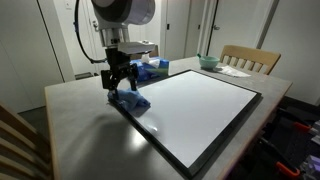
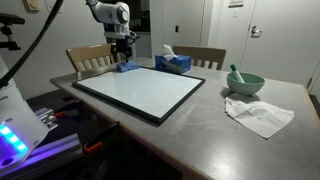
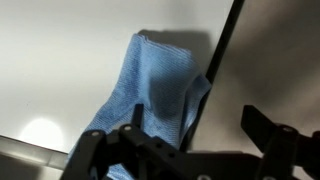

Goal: Use the cloth to wipe the whiteboard on the table

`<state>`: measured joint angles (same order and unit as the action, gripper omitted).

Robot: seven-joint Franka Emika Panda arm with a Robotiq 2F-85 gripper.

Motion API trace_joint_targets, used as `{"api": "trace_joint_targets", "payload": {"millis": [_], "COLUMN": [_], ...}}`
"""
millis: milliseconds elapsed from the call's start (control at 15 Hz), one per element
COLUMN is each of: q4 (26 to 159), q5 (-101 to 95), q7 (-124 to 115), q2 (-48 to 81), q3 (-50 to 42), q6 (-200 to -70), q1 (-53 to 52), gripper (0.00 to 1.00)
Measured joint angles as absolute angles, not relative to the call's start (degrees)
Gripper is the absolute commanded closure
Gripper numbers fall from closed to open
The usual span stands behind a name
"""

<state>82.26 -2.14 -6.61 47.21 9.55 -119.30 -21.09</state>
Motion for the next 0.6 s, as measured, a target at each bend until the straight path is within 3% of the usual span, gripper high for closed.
{"api": "trace_joint_targets", "payload": {"millis": [600], "q4": [81.1], "q5": [-2.1], "q7": [-11.2], "q2": [48.6], "q3": [9.3], "q6": [-116.3], "q1": [-22.3], "gripper": [0.03]}}
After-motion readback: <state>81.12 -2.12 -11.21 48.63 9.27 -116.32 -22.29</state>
